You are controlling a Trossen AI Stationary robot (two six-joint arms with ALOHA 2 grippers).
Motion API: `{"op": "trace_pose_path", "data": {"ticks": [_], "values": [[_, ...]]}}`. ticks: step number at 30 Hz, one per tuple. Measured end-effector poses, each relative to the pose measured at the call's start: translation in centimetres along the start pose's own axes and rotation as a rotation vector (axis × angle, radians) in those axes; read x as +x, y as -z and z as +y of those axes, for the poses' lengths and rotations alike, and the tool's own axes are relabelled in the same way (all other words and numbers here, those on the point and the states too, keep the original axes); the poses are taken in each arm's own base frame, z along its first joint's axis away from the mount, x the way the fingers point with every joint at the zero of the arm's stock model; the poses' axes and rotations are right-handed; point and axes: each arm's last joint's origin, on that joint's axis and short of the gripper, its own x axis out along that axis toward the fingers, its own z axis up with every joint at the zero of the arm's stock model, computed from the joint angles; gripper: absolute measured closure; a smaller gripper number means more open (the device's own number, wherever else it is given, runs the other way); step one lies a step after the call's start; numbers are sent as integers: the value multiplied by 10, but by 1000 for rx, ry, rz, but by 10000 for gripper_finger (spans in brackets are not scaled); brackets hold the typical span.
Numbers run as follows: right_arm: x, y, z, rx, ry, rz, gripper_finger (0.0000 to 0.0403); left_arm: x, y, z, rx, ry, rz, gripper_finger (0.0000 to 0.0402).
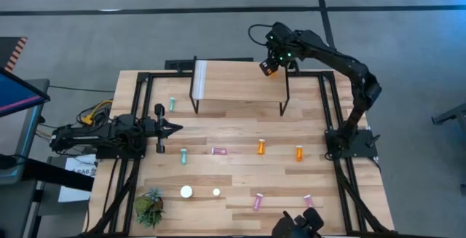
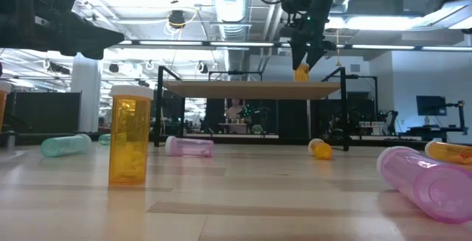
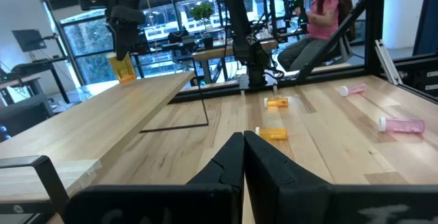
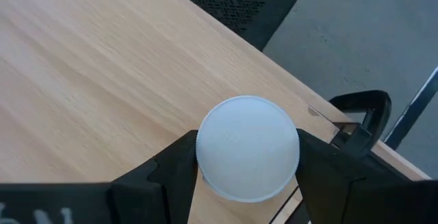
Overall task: Pick and place medicine bottles onto shelf by color
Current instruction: Put the top large orange pill bottle on the shelf
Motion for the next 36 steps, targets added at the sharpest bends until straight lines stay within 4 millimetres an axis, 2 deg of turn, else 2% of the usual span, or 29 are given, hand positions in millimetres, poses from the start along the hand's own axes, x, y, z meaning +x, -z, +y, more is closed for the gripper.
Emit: {"op": "trace_pose_path", "data": {"ticks": [10, 19, 30, 36], "values": [[0, 3, 1, -35, 27, 26, 175, 0, 0, 0, 0, 0, 0, 401], [0, 1, 1, 24, 23, 6, 175, 0, 0, 0, 0, 0, 0, 401], [-1, 3, 6, -44, 38, 4, 175, 0, 0, 0, 0, 1, 0, 401], [11, 7, 2, 29, 54, 13, 174, 0, 0, 0, 0, 0, 0, 401]]}}
